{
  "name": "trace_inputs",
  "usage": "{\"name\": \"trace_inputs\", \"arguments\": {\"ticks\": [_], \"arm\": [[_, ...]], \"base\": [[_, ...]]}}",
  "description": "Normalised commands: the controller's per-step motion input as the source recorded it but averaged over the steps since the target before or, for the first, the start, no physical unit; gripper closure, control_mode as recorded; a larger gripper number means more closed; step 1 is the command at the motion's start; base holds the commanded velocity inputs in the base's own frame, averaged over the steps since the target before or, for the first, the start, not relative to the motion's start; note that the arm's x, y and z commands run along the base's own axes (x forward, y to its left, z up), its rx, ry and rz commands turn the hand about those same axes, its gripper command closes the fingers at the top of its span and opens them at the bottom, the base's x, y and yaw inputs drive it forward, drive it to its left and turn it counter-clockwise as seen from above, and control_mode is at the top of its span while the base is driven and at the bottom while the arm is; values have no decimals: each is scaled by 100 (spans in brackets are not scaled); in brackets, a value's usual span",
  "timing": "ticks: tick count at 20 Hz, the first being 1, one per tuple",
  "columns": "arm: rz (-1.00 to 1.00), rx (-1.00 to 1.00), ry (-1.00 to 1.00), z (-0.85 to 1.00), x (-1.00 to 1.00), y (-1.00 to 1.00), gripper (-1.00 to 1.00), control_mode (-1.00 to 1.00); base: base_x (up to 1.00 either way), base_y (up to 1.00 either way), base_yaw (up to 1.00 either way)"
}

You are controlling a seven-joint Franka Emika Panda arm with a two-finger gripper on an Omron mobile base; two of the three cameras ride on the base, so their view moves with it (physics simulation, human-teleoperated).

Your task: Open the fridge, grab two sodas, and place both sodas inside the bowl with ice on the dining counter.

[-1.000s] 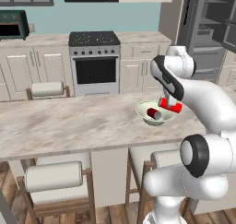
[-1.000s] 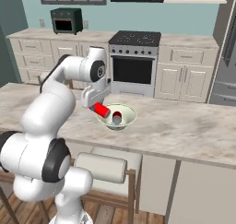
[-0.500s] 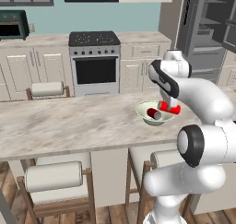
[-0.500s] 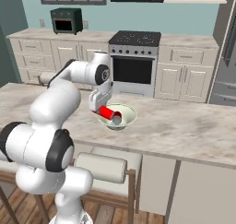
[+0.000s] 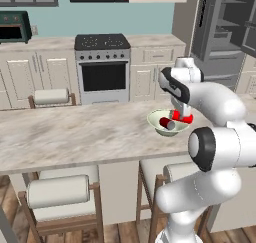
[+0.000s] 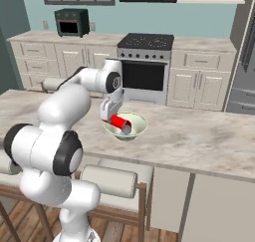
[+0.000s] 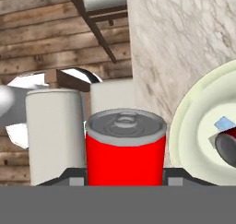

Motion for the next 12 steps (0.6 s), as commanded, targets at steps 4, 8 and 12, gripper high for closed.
{"name": "trace_inputs", "arguments": {"ticks": [4, 8, 12], "arm": [[0, 0, 0, -12, 22, 0, 100, -100], [0, -2, 0, -17, 15, 0, 100, -100], [0, -4, 0, -22, 19, 0, 100, -100]], "base": [[0, 0, 0], [0, 0, 0], [0, 0, 0]]}}
